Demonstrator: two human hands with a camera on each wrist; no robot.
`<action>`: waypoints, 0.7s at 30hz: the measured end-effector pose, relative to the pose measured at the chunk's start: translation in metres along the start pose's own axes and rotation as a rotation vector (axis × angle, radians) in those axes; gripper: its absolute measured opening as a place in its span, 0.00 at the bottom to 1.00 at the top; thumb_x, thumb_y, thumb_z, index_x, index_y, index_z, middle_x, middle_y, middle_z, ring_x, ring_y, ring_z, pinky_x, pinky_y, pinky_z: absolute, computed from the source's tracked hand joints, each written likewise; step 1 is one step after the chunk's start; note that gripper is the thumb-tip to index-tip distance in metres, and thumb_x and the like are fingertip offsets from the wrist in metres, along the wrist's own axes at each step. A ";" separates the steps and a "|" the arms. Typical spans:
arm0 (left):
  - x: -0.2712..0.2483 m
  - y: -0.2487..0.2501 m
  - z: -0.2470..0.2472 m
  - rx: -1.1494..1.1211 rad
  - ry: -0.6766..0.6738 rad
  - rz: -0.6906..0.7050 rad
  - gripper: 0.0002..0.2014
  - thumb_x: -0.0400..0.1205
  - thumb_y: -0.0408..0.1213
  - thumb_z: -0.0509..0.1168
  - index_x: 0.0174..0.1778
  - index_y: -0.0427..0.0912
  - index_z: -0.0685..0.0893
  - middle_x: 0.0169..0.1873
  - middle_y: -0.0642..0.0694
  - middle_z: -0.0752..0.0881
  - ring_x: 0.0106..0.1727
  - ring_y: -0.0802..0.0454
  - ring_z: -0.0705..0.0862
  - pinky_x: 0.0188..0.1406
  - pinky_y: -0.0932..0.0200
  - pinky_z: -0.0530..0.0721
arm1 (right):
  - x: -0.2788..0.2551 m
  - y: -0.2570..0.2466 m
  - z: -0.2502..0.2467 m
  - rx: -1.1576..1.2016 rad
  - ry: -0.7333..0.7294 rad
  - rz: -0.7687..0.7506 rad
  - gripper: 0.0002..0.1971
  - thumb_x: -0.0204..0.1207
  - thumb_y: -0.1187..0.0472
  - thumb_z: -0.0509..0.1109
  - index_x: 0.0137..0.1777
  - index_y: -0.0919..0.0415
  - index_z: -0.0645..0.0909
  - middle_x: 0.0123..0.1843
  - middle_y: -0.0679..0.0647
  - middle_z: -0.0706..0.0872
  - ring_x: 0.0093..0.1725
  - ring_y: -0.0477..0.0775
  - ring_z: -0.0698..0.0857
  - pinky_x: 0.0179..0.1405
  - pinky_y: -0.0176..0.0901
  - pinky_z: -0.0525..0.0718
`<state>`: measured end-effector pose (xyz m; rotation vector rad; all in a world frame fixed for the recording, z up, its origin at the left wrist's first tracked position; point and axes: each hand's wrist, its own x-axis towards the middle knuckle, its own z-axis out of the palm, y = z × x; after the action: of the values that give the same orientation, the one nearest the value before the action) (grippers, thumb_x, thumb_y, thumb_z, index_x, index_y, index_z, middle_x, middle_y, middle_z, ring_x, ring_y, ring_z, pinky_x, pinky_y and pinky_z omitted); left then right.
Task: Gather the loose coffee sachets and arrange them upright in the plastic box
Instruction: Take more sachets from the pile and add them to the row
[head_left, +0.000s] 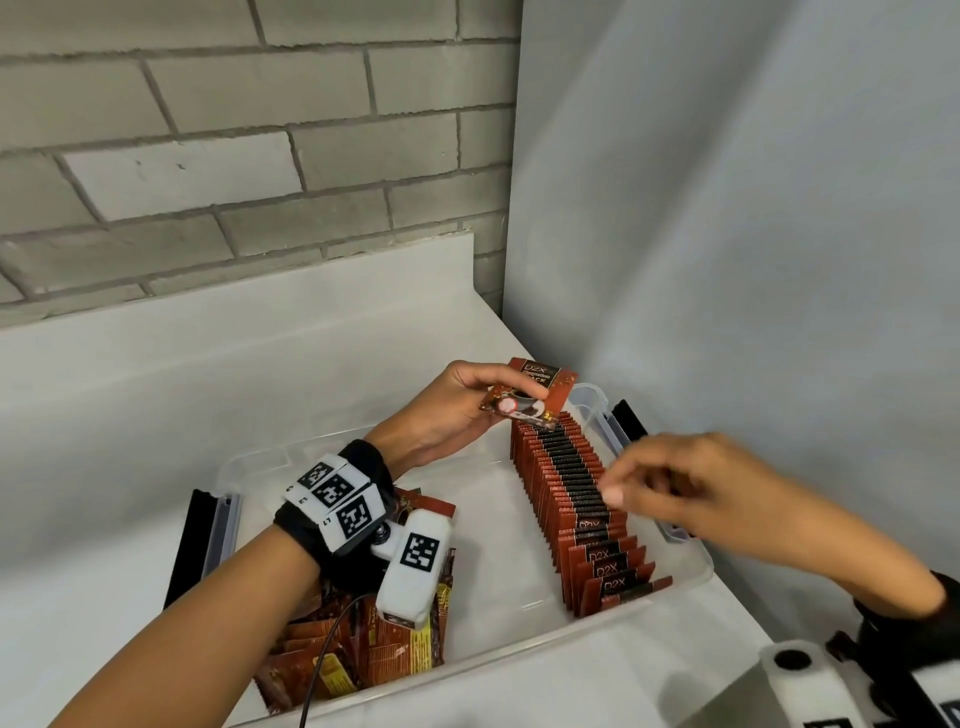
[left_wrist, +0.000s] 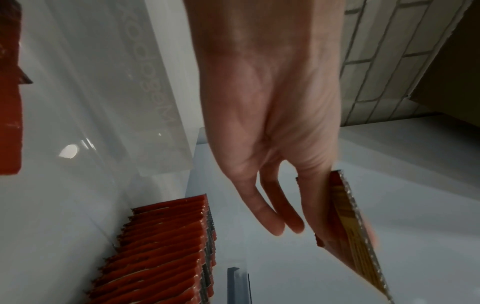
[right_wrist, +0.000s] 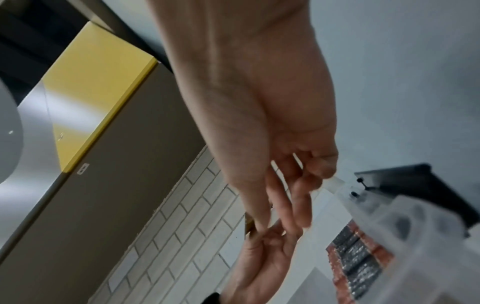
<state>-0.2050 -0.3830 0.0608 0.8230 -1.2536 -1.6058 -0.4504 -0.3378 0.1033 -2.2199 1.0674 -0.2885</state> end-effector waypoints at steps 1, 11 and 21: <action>0.000 0.000 0.001 0.026 -0.007 -0.012 0.14 0.70 0.28 0.66 0.33 0.50 0.93 0.40 0.48 0.92 0.47 0.55 0.89 0.49 0.63 0.85 | 0.003 -0.001 0.000 0.105 0.086 0.020 0.14 0.70 0.39 0.67 0.48 0.45 0.86 0.39 0.38 0.87 0.38 0.40 0.83 0.38 0.32 0.79; -0.007 0.011 0.014 0.362 -0.352 -0.078 0.14 0.81 0.22 0.63 0.51 0.41 0.91 0.60 0.48 0.87 0.66 0.46 0.82 0.66 0.51 0.81 | 0.026 0.003 0.006 0.531 0.234 0.164 0.18 0.67 0.50 0.72 0.57 0.52 0.82 0.38 0.46 0.89 0.39 0.38 0.85 0.40 0.27 0.79; -0.020 0.027 0.022 0.082 0.152 -0.425 0.06 0.85 0.33 0.62 0.56 0.40 0.79 0.52 0.40 0.86 0.49 0.48 0.85 0.49 0.54 0.88 | -0.024 0.006 -0.004 0.226 -0.096 0.032 0.03 0.72 0.53 0.74 0.44 0.44 0.86 0.42 0.42 0.91 0.43 0.43 0.88 0.48 0.35 0.82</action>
<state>-0.2099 -0.3581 0.0922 1.3057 -1.0896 -1.7881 -0.4712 -0.3245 0.1044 -1.9936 0.9675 -0.2719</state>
